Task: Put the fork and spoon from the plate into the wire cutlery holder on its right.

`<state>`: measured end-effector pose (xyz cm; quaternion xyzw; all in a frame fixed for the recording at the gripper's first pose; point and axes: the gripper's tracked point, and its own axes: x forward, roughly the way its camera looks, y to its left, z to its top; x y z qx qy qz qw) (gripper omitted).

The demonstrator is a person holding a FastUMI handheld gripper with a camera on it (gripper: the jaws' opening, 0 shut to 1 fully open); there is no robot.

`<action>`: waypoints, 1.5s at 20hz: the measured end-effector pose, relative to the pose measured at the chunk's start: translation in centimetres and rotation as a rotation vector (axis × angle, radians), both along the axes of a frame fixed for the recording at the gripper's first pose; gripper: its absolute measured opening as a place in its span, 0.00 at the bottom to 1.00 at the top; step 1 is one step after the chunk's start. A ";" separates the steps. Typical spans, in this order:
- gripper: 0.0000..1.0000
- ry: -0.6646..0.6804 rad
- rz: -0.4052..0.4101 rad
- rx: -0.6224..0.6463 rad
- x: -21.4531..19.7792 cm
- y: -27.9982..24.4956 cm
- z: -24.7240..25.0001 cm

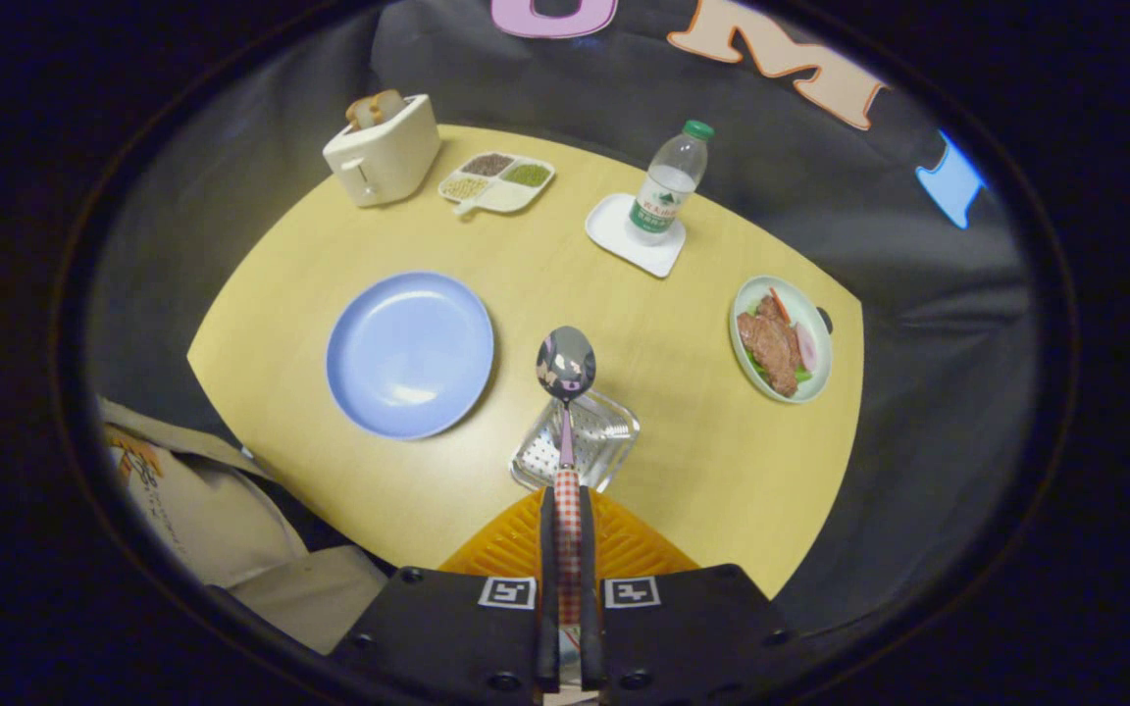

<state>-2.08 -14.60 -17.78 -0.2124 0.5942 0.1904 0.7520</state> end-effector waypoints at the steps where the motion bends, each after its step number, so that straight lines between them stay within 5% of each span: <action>1: 0.11 0.024 0.017 -0.025 -0.2 -0.8 -0.1; 15: 0.11 0.320 0.270 -0.249 -0.1 -4.1 -3.6; 30: 0.18 0.410 0.252 -0.266 1.2 -2.0 -5.9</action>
